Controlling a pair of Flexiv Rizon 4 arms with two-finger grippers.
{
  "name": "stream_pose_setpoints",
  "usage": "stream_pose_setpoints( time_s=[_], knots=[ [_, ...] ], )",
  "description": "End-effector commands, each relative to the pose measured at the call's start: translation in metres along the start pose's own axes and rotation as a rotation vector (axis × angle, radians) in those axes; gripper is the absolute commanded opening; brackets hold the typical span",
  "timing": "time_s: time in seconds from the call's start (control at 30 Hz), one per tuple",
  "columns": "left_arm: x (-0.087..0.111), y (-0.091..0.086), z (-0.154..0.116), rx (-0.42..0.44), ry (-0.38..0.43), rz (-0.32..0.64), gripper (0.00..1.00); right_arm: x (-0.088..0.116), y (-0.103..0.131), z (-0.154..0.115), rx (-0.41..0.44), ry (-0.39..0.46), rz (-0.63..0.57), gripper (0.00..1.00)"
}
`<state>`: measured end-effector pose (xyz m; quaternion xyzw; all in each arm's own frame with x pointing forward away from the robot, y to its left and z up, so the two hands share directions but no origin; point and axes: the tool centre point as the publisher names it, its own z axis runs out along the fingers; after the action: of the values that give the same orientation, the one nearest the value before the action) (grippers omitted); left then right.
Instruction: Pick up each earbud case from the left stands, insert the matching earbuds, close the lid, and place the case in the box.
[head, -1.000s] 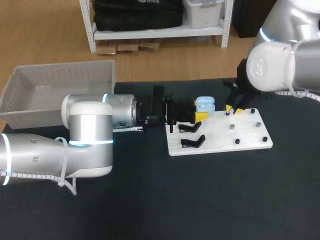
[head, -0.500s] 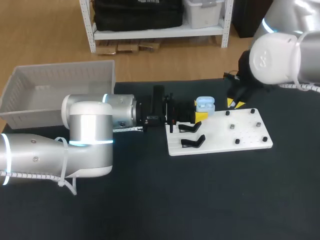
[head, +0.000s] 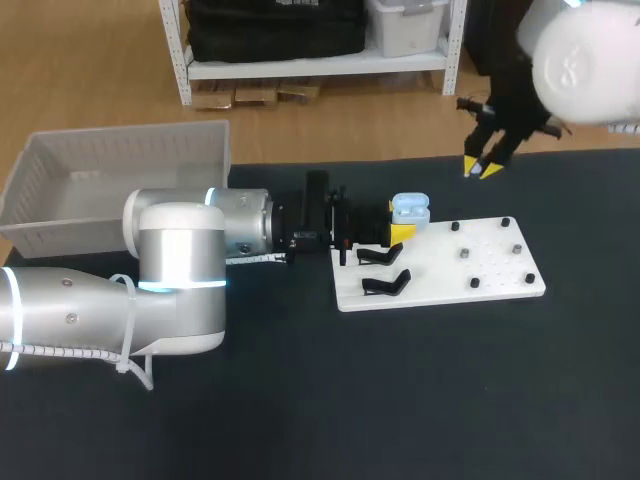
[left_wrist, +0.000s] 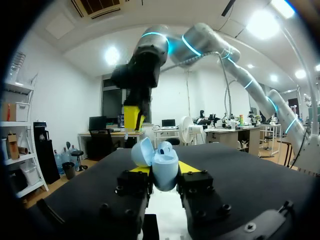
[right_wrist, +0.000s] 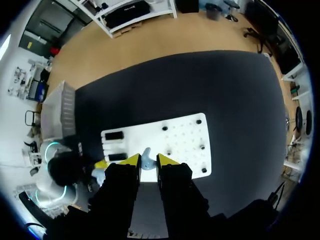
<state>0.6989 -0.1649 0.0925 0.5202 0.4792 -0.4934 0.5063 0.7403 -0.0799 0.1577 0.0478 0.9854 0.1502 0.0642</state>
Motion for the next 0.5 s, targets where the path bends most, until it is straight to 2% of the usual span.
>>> stream_pose_setpoints(
  time_s=[0.03,0.27,0.5],
  knots=[
    [0.001,0.001,0.0,0.0,-0.002,0.001,0.0,0.023,0.02,-0.025,0.028,-0.009,-0.041,0.0],
    [0.001,0.001,0.0,0.0,-0.002,0.001,0.0,0.045,0.055,-0.024,0.064,0.019,-0.143,0.0],
    [0.001,0.001,0.0,0.0,-0.002,0.001,0.0,0.061,0.072,-0.008,0.123,0.055,-0.206,0.0]
  ],
)
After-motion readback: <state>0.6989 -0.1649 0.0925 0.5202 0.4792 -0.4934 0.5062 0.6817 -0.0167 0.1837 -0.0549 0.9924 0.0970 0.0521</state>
